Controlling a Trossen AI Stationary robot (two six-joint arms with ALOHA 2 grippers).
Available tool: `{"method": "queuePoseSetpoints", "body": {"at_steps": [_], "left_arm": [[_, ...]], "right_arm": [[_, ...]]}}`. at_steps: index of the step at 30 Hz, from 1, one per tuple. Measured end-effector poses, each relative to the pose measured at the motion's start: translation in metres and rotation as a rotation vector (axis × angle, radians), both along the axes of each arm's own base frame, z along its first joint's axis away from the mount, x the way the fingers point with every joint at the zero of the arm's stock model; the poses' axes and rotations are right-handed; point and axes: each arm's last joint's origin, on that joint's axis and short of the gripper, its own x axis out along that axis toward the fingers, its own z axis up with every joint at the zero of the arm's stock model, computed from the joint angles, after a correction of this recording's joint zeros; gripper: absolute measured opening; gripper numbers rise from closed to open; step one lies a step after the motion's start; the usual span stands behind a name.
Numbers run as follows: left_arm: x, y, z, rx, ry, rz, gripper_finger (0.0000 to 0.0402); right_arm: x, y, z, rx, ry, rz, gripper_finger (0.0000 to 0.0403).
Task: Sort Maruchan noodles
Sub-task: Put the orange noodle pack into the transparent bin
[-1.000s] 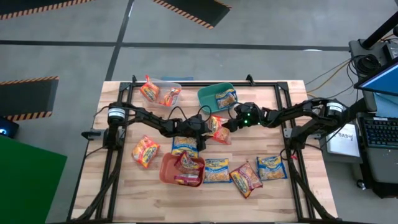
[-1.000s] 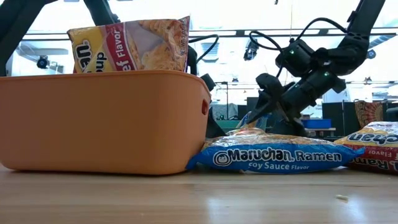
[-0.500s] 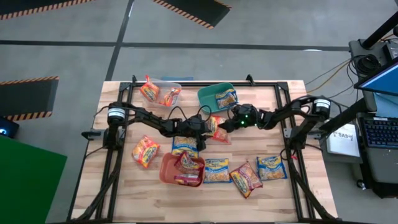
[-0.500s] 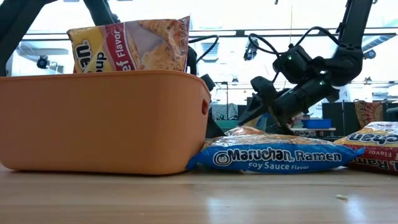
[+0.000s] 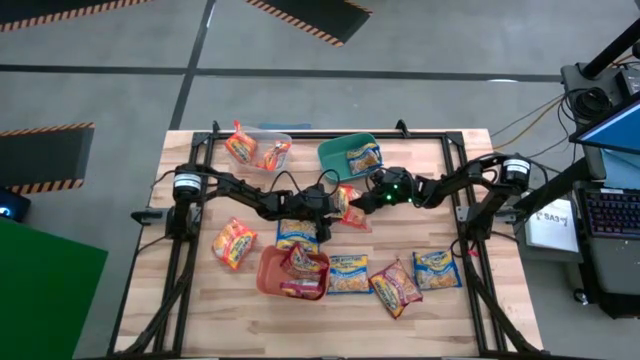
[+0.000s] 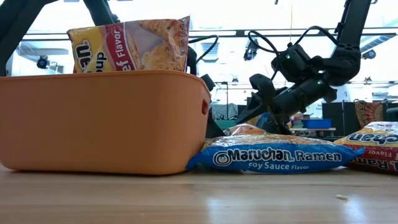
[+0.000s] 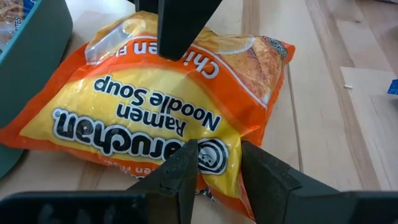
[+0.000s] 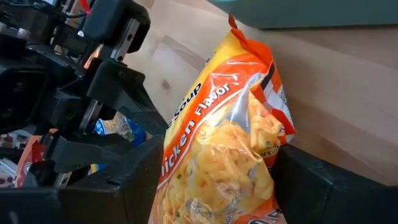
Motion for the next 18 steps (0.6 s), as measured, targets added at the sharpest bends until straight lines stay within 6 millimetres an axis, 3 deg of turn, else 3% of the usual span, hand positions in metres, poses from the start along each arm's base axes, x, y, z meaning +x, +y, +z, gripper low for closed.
{"method": "queuePoseSetpoints", "body": {"at_steps": [12,18], "left_arm": [[0.000,-0.001,0.001,-0.001,-0.003,-0.005,0.0102],[-0.003,-0.006,0.015,0.011,-0.007,-0.036,0.0102]], "right_arm": [[0.003,-0.001,0.002,-0.014,-0.012,0.009,0.0118],[0.003,-0.001,0.003,-0.038,-0.013,0.020,0.0055]]}}
